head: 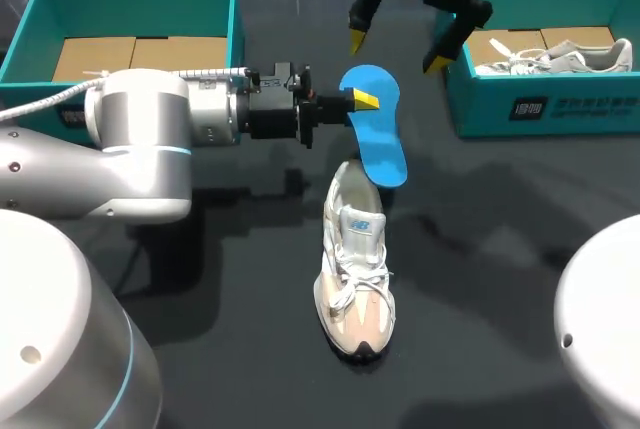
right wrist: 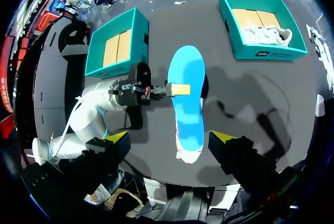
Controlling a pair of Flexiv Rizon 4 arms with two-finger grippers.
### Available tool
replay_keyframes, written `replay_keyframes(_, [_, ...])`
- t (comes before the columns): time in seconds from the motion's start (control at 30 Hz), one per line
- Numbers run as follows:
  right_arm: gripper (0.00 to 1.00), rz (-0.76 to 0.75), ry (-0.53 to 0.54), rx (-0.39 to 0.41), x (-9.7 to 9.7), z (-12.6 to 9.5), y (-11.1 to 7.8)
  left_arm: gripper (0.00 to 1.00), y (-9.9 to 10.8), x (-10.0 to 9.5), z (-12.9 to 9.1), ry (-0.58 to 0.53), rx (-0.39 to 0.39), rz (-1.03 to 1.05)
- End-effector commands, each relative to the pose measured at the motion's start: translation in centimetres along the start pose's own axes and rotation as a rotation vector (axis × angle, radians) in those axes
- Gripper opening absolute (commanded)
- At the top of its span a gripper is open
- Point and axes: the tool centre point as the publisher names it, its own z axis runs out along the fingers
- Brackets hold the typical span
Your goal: Take the shoe out of the shoebox, open the shoe tongue, remove and reinsert the insole, then place the shoe into the shoebox
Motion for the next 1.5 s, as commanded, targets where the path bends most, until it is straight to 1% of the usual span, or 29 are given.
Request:
replay_keyframes(0.03, [1.0,0.02,-0.297,-0.009,0.6,0.2,-0.4,0.0,0.0,-0.1,0.0,0.0,0.0,0.001])
replay_keyframes(0.3, [1.0,0.048,-0.375,-0.002,0.7,0.2,-0.9,0.0,0.0,-0.1,0.0,0.0,0.0,0.001])
replay_keyframes(0.37, [1.0,0.049,-0.378,-0.002,0.7,0.1,-1.1,0.0,0.0,-0.1,0.0,0.0,0.0,0.001])
replay_keyframes(0.43, [1.0,0.046,-0.372,-0.006,0.8,0.1,-1.3,0.0,0.0,-0.1,0.0,0.0,0.0,0.001])
replay_keyframes(0.6, [1.0,0.019,-0.318,-0.017,1.0,0.2,-1.7,0.0,0.0,-0.1,0.0,0.0,0.0,0.001])
replay_keyframes(0.77, [1.0,0.016,-0.295,-0.014,1.2,0.6,-1.7,0.0,0.0,-0.1,0.0,0.0,0.0,0.001])
replay_keyframes(0.87, [1.0,0.02,-0.268,-0.017,1.2,0.7,-1.5,0.0,0.0,-0.1,0.0,0.0,0.0,0.001])
replay_keyframes(0.97, [1.0,0.02,-0.189,-0.027,0.7,0.8,-1.4,0.0,0.0,-0.1,0.0,0.0,0.0,0.001])
replay_keyframes(1.13, [1.0,0.027,-0.115,-0.034,0.0,0.4,-1.3,0.0,0.0,-0.1,0.0,0.0,0.0,0.001])
replay_keyframes(1.27, [1.0,0.039,-0.062,-0.031,-0.8,0.1,-1.1,0.0,0.0,-0.1,0.0,0.0,0.0,0.001])
replay_keyframes(1.4, [1.0,0.044,0.028,-0.04,-1.8,-0.3,-0.7,0.0,0.0,-0.1,0.0,0.0,0.0,0.001])
replay_keyframes(1.5, [1.0,0.052,0.071,-0.036,-2.4,-0.5,-0.5,0.0,0.0,-0.1,0.0,0.0,0.0,0.001])
